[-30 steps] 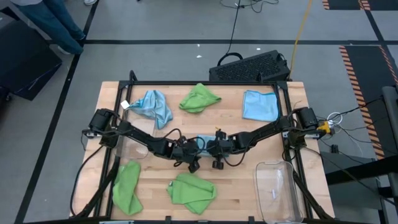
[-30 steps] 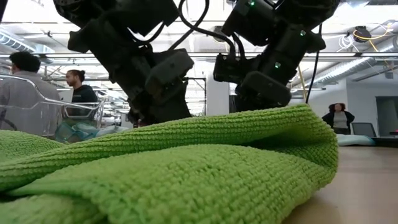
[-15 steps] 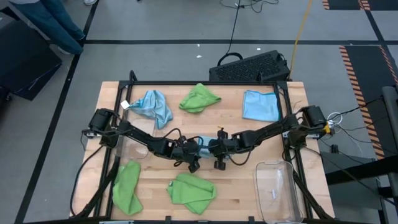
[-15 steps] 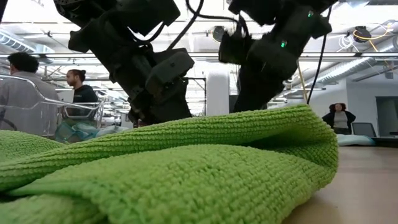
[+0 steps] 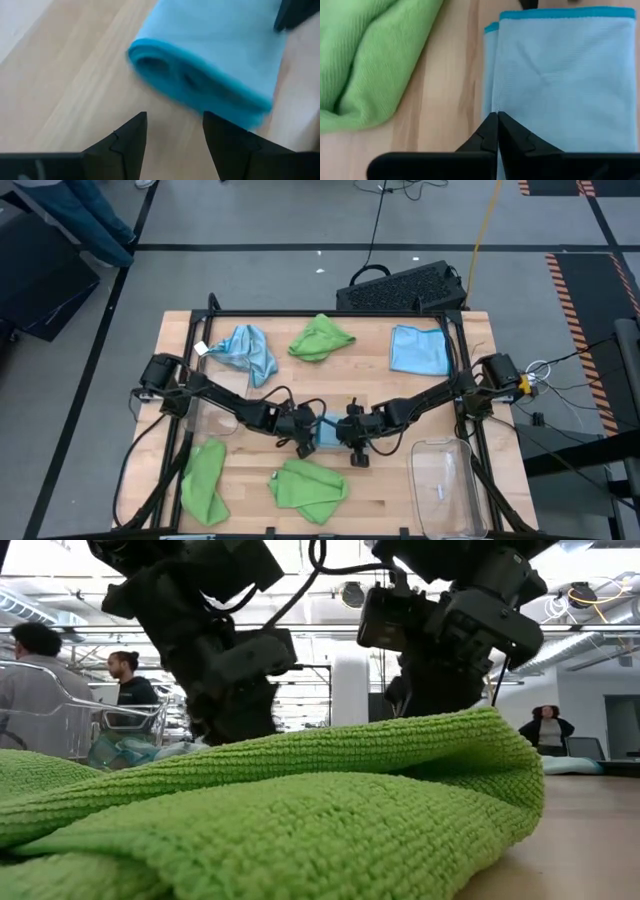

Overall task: Sort microfiber towel by color & place in baskets
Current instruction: Fold the bottom blue microfiber towel

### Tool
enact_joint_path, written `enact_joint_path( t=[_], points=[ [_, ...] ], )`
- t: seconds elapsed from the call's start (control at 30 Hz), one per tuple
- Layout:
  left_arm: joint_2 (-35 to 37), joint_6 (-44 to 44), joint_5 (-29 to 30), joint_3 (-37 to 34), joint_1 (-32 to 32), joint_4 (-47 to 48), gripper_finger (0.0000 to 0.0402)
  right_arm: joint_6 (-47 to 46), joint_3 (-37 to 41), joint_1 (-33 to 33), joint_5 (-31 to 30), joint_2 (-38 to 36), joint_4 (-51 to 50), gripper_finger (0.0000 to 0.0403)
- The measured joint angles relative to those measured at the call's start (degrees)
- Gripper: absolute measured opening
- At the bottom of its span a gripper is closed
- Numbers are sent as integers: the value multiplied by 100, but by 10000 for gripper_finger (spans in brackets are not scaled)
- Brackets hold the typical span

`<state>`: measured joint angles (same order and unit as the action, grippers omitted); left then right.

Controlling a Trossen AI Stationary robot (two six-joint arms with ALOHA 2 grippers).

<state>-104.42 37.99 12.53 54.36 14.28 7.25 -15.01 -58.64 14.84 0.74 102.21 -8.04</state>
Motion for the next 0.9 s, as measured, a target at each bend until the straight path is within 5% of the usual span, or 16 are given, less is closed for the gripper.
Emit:
enact_joint_path(
  t=[0.3,0.9],
  points=[
    [707,-107,152,1,115,260,195,141,-2,-244,-60,5,8,0],
    [166,-775,357,1,-306,-151,195,392,-2,-70,253,5,-294,0]
  ],
)
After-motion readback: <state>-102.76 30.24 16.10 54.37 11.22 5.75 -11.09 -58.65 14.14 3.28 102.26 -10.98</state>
